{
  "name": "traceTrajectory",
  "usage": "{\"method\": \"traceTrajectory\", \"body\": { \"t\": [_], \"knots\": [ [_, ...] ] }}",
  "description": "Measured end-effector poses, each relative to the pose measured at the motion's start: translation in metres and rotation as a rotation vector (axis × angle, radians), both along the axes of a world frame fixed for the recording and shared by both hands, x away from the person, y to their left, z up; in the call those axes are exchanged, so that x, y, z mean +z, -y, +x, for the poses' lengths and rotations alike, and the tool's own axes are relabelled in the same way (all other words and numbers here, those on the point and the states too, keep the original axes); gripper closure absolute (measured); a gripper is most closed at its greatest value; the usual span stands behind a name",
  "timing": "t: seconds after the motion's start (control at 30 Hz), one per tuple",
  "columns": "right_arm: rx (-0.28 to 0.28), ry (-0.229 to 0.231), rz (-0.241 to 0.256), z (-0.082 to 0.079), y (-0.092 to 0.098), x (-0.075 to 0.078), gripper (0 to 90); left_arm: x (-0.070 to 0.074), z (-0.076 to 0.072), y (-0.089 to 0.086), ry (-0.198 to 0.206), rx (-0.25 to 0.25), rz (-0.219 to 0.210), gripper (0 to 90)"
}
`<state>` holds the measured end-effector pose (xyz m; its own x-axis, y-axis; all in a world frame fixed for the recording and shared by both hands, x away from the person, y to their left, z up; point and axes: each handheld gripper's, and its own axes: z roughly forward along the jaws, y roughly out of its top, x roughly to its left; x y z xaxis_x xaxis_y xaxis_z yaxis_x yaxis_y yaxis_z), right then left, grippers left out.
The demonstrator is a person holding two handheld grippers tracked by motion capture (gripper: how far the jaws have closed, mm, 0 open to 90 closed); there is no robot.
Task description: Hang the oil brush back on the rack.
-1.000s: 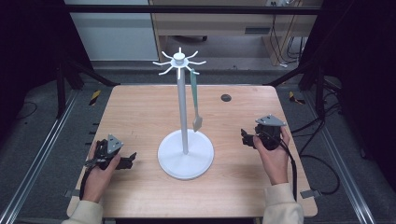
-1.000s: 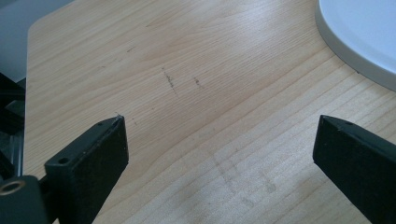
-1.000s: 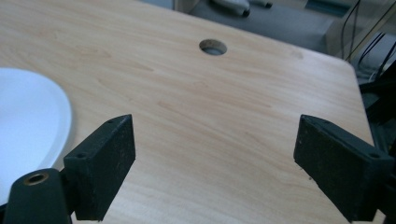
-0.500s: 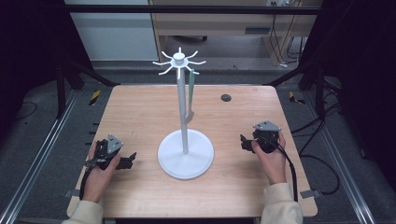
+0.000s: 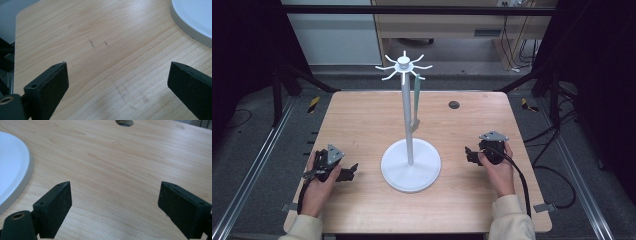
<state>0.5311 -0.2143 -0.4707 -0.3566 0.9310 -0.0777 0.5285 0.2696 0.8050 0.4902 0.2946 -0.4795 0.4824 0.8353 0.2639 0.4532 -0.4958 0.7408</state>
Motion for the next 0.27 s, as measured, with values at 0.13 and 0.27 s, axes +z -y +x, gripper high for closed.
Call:
{"method": "traceTrajectory", "body": {
  "t": [0.13,0.27],
  "knots": [
    [0.007,-0.016,0.001,0.0021,-0.0028,-0.0036,12.8,0.0002,-0.0001,0.0,0.001,0.0,0.0,2.9],
    [0.013,-0.028,0.013,0.0034,-0.0035,-0.0054,12.9,-0.0001,0.0,0.0004,0.002,-0.001,0.0,2.9]
  ]
}}
